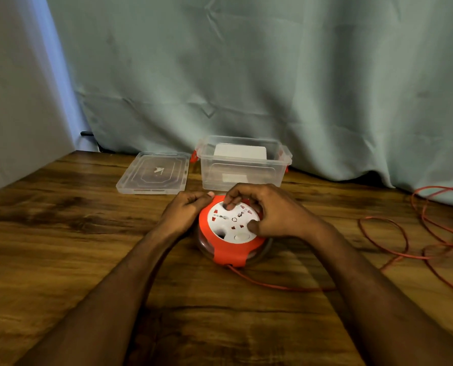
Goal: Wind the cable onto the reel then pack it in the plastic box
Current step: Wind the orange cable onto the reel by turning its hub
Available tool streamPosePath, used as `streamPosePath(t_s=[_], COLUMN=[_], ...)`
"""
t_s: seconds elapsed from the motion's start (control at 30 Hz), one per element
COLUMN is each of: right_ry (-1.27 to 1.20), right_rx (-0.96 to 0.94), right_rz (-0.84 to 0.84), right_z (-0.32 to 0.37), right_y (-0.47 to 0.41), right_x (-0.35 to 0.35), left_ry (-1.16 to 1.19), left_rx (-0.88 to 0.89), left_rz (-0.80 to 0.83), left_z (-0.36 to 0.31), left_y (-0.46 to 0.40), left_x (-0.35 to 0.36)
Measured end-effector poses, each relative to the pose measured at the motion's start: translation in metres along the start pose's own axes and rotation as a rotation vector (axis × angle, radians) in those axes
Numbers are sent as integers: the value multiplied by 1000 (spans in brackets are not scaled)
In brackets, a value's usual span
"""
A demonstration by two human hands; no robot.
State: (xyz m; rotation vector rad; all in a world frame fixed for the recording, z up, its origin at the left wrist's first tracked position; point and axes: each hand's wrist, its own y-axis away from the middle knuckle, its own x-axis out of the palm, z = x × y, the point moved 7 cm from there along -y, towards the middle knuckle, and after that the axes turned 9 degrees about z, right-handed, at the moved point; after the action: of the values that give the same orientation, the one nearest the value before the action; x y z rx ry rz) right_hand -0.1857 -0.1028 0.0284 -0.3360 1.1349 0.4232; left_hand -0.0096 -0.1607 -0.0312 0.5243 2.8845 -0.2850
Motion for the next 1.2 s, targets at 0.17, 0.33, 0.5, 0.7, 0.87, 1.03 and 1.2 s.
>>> streamPosePath(t_s=[0.17, 0.33, 0.5, 0.7, 0.87, 1.03, 1.2], right_ry=[-83, -98, -160, -121, 18, 174, 226], right_rx=[10, 13, -14, 5, 34, 60, 117], right_rz=[101, 147, 92, 32, -46, -94, -170], right_z=[-9, -10, -6, 2, 9, 15, 18], right_y=[0, -8, -2, 14, 22, 18, 14], right_x=[0, -2, 2, -1, -2, 2, 7], left_ry=[10, 52, 75, 47, 19, 14, 34], left_rx=[-45, -95, -89, -18, 7, 17, 31], left_rz=[26, 55, 18, 6, 24, 15, -6], left_z=[9, 12, 10, 6, 1, 0, 2], left_y=[-6, -6, -6, -3, 1, 1, -2], left_x=[0, 2, 1, 4, 4, 5, 3])
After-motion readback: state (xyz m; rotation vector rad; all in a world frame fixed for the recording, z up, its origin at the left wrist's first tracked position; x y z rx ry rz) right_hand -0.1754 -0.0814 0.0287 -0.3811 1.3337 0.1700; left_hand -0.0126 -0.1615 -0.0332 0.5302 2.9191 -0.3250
